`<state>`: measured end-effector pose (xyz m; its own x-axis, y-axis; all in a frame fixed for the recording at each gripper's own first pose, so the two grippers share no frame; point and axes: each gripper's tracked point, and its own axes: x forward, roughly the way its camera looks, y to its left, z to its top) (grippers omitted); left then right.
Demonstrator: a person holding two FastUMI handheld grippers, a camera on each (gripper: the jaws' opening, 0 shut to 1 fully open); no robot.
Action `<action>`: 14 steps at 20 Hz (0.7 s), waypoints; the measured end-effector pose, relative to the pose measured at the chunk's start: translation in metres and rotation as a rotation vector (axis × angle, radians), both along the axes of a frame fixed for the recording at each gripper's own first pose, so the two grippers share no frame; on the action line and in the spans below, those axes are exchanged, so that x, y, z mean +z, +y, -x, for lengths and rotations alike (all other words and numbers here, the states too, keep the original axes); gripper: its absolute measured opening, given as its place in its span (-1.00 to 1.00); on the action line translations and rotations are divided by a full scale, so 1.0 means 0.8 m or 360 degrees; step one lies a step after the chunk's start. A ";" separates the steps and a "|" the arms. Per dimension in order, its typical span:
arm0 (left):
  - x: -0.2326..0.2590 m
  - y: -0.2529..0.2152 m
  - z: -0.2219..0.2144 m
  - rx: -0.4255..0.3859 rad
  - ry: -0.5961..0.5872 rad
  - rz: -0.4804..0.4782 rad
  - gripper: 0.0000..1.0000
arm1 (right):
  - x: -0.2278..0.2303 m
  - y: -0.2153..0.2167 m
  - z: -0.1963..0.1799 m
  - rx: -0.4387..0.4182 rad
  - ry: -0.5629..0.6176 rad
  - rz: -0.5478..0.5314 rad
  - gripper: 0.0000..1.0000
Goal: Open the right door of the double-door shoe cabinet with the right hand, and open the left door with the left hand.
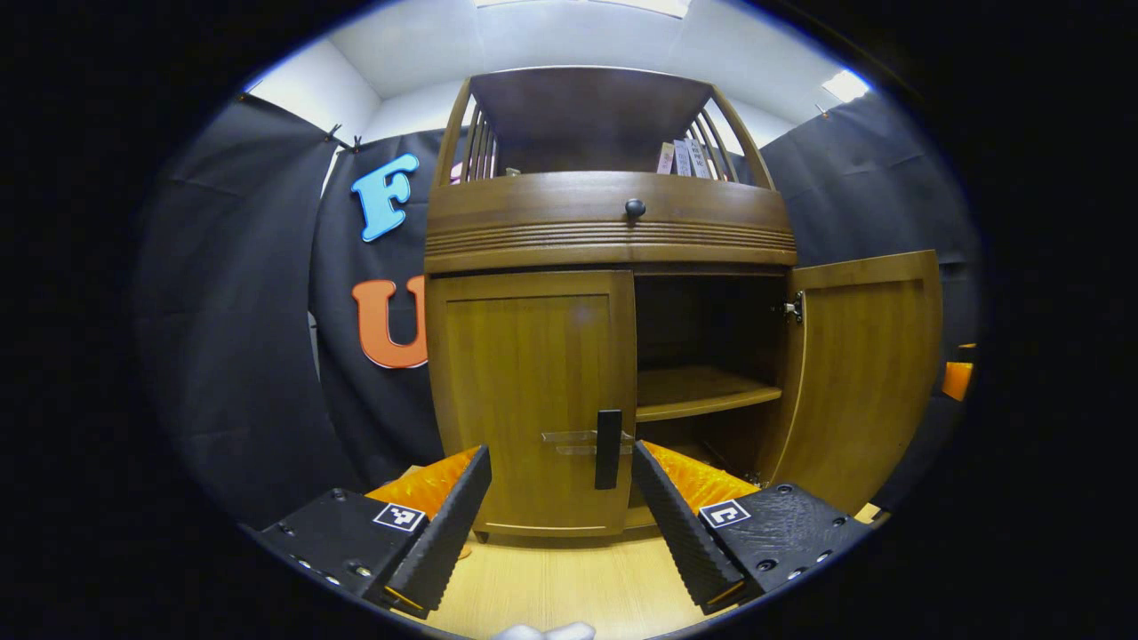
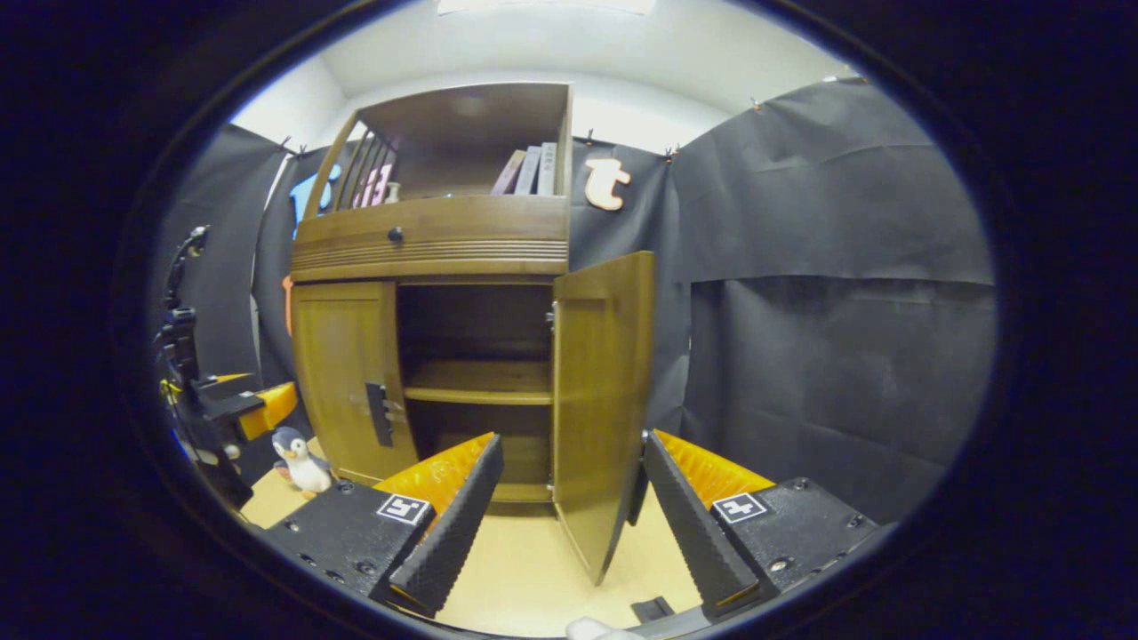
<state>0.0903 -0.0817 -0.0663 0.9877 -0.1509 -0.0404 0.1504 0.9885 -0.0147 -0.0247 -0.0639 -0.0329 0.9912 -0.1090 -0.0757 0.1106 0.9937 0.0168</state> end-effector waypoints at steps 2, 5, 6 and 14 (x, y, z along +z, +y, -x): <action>-0.013 -0.009 -0.026 -0.0031 -0.0002 -0.0012 0.93 | -0.001 0.021 0.003 0.0010 0.0021 -0.0016 1.00; -0.031 -0.025 -0.071 -0.0043 -0.0050 -0.0033 0.92 | -0.002 0.048 0.006 0.0019 0.0039 -0.0008 1.00; -0.044 -0.031 -0.088 -0.0047 -0.0033 -0.0033 0.92 | 0.000 0.053 0.007 0.0012 0.0044 0.0002 1.00; -0.103 -0.091 -0.208 -0.0119 0.0055 0.0036 0.92 | -0.003 0.048 0.004 -0.0108 0.0128 0.0081 1.00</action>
<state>0.2569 -0.1543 -0.1483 0.9717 -0.2254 -0.0703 0.2227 0.9739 -0.0437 -0.0277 -0.0258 -0.0354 0.9723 -0.1813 -0.1476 0.1765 0.9833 -0.0449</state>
